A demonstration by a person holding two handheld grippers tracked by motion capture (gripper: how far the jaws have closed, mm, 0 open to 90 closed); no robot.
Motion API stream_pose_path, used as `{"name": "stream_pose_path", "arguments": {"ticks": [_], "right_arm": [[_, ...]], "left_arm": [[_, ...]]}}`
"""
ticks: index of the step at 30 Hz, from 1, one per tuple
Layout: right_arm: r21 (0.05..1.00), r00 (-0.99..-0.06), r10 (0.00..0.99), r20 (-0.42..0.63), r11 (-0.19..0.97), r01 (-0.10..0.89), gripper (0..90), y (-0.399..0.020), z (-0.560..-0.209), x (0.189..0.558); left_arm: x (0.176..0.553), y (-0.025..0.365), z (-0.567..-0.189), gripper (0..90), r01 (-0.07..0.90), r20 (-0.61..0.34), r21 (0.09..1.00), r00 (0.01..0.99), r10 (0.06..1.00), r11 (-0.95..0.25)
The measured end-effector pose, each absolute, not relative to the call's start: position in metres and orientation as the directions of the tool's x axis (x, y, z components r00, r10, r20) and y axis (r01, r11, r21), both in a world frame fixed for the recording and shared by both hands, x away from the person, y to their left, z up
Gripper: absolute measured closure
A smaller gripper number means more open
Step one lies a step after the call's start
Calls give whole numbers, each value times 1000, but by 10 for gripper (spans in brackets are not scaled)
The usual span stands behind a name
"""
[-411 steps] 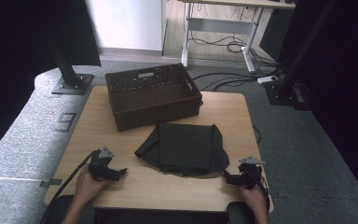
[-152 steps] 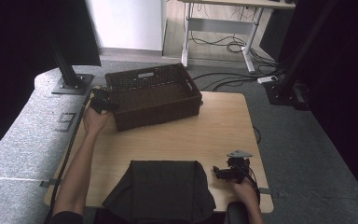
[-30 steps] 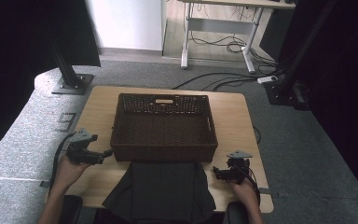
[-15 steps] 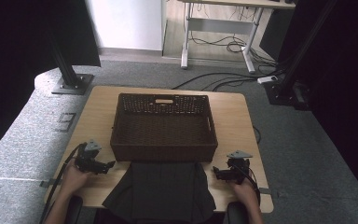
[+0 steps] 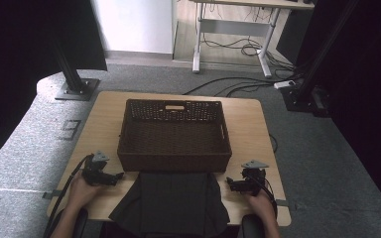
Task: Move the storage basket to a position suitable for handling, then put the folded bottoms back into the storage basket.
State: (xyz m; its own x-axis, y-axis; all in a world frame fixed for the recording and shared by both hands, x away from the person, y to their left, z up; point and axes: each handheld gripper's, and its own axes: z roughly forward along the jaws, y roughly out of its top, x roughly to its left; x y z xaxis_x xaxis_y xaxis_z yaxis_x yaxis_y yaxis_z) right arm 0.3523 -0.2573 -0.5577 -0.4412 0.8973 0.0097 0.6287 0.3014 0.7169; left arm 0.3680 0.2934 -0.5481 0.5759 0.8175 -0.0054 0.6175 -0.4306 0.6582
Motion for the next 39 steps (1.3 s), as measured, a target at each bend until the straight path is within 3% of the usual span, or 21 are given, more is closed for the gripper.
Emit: {"name": "stream_pose_path", "arguments": {"ticks": [7, 14, 22, 35, 39], "right_arm": [[716, -443, 896, 11, 302, 629, 0, -257, -558, 352], [690, -461, 886, 50, 304, 658, 0, -258, -553, 348], [703, -507, 857, 88, 307, 642, 0, -242, -534, 333], [728, -599, 789, 134, 332, 600, 0, -199, -513, 313], [707, -626, 763, 160, 354, 612, 0, -175, -515, 310]], "left_arm": [[366, 291, -548, 5, 628, -6, 661, 550, 835, -410], [361, 291, -539, 89, 658, -63, 637, 564, 823, -402], [333, 272, -520, 89, 600, -116, 708, 620, 776, -373], [315, 230, -510, 80, 555, -162, 728, 711, 685, -404], [313, 215, -519, 17, 574, -169, 703, 708, 686, -420]]}}
